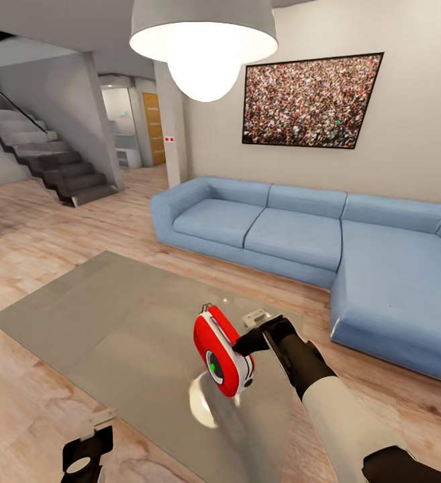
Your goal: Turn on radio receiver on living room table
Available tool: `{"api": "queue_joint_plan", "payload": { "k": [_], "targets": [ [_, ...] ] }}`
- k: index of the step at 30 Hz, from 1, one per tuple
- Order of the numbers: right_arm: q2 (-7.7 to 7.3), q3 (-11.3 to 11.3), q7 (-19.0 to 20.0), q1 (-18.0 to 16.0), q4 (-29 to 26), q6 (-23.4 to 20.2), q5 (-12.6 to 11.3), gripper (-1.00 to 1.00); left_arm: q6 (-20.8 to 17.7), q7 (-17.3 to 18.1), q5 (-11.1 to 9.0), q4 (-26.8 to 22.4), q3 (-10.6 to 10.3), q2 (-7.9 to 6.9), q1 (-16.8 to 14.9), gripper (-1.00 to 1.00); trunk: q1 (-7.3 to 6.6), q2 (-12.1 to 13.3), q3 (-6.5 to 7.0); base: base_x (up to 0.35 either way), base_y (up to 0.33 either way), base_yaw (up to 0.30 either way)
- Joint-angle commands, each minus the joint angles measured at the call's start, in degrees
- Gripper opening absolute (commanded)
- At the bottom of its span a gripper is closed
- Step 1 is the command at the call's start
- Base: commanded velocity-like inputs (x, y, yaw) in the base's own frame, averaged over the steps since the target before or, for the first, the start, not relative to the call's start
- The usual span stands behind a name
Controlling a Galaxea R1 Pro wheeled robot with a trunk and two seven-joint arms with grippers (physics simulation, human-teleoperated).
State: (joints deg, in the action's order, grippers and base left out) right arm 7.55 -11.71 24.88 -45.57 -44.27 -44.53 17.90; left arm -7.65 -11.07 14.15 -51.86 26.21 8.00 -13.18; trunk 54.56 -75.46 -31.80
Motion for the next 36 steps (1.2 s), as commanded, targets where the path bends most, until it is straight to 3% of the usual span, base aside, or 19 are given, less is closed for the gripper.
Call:
{"api": "queue_joint_plan", "payload": {
  "k": [1,36],
  "targets": [
    [0.01,0.0,0.0,0.0,0.0,0.0,-0.3,-1.0,0.0,0.0,0.0,0.0,0.0,0.0,0.0,-1.0,0.0,0.0,0.0,0.302,0.105,0.0],
    [0.36,0.0,-0.6,0.0,4.2,-1.0,-0.7,-1.0,2.8,0.0,-0.3,-0.5,-0.4,-0.01,0.0,-1.0,0.44,-0.8,-0.36,0.017,0.007,0.0]
  ]
}}
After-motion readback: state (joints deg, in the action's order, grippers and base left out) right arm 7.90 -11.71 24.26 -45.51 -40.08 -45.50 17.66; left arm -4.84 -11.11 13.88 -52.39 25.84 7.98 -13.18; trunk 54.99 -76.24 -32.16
